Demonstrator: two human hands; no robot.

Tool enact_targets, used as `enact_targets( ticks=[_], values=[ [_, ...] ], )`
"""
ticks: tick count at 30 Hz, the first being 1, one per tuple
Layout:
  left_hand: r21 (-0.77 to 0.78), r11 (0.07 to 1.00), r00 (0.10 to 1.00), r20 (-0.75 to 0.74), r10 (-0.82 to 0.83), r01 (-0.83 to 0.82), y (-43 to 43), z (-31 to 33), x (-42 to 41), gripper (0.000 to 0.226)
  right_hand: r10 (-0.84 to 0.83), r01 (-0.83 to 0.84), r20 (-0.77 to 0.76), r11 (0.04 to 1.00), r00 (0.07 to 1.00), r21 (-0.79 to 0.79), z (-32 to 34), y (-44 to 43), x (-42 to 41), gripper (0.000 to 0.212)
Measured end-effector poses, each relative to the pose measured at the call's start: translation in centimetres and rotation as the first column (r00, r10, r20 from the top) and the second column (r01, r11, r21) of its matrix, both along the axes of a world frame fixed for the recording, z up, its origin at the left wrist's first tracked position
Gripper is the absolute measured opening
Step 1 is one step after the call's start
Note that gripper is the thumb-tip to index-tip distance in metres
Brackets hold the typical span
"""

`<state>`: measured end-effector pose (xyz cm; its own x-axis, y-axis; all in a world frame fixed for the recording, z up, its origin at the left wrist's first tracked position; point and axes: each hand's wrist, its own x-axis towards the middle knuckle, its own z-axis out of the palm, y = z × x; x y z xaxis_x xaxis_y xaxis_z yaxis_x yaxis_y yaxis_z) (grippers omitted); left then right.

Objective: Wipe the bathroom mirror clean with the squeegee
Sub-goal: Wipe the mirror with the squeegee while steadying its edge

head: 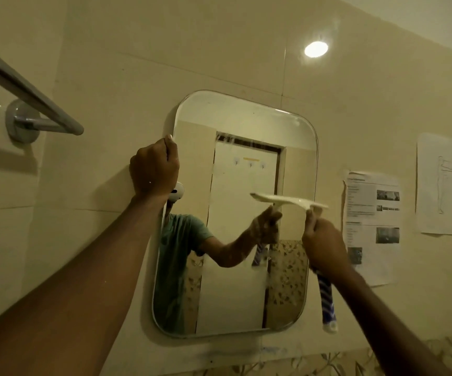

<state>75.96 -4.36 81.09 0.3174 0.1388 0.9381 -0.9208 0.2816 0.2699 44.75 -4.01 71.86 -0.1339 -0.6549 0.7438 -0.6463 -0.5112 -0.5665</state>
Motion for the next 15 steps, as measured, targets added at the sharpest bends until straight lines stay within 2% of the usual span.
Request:
enact_targets(
  ticks=[4, 7, 12, 15],
  values=[
    [0.051, 0.999, 1.000, -0.013, -0.003, 0.004, 0.3, -0.6, 0.1, 0.052, -0.015, 0.018, -0.035, 0.996, 0.999, 0.087, -4.2, 1.4, 0.1, 0.056],
    [0.097, 0.995, 0.999, -0.031, -0.013, 0.016, 0.7, -1.4, 0.0, 0.052, 0.018, -0.010, -0.049, 0.987, 0.999, 0.163, -2.6, 2.9, -0.3, 0.049],
    [0.116, 0.993, 1.000, -0.023, -0.016, 0.018, 1.2, -2.0, -0.3, 0.052, -0.008, 0.009, -0.025, 0.999, 1.000, 0.036, 4.2, 2.5, -0.9, 0.049],
    [0.128, 0.992, 0.999, -0.030, 0.015, -0.011, 1.4, -3.4, -0.3, 0.053, -0.013, 0.015, -0.026, 0.998, 1.000, 0.065, 2.6, 1.8, -0.8, 0.054]
  ],
)
